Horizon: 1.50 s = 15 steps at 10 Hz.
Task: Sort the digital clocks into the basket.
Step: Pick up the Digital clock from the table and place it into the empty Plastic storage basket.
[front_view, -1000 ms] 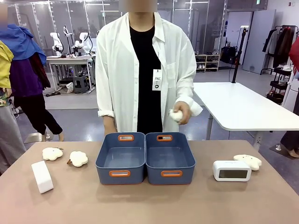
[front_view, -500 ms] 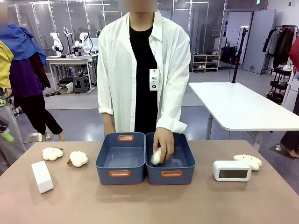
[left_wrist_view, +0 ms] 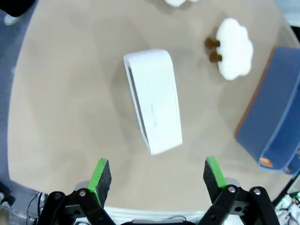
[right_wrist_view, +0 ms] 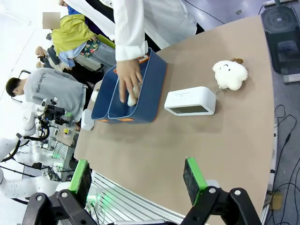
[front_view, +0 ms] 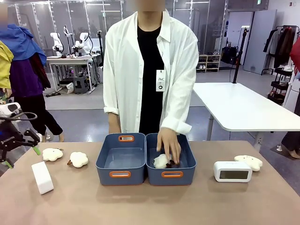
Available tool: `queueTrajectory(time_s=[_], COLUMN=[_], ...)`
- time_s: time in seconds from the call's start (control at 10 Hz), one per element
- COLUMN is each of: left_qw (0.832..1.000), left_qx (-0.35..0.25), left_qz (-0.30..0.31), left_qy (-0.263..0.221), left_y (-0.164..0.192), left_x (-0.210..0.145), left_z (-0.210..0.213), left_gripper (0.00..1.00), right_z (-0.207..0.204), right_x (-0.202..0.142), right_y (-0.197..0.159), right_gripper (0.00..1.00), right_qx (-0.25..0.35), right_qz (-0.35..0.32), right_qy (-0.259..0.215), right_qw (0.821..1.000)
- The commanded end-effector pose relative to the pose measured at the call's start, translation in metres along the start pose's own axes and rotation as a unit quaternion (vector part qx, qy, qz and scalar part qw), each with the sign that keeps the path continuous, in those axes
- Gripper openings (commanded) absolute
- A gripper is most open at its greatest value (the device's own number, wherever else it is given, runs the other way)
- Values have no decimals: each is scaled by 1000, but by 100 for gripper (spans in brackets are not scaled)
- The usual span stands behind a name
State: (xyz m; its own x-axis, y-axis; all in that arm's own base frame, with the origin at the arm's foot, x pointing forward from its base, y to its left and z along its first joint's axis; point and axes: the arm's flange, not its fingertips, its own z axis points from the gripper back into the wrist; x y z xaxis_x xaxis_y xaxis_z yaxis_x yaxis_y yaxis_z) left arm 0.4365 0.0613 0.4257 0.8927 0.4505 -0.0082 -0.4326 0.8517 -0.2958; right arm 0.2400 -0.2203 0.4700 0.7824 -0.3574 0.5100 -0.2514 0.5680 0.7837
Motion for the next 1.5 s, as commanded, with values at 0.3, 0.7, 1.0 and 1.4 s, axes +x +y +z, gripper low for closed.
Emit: queueTrajectory(time_s=[0.3, 0.7, 1.0, 1.4], left_qw=[997, 993, 991, 990], left_qx=[62, 112, 127, 140], left_qz=[-3, -13, -11, -10], left_qy=[-33, -34, -39, -33], left_y=[-23, -39, -34, -29], left_x=[11, 8, 7, 7], left_z=[-56, -103, -112, -111], left_gripper=[100, 100, 51, 0], right_z=[1, 1, 1, 1], right_x=[-1, -1, -1, -1], right_y=[2, 2, 2, 2], right_gripper=[100, 100, 100, 100], right_qx=[5, 5, 5, 5], right_qz=[8, 8, 8, 8], right_qy=[-5, -5, -5, -5], right_qw=[1000, 1000, 1000, 1000])
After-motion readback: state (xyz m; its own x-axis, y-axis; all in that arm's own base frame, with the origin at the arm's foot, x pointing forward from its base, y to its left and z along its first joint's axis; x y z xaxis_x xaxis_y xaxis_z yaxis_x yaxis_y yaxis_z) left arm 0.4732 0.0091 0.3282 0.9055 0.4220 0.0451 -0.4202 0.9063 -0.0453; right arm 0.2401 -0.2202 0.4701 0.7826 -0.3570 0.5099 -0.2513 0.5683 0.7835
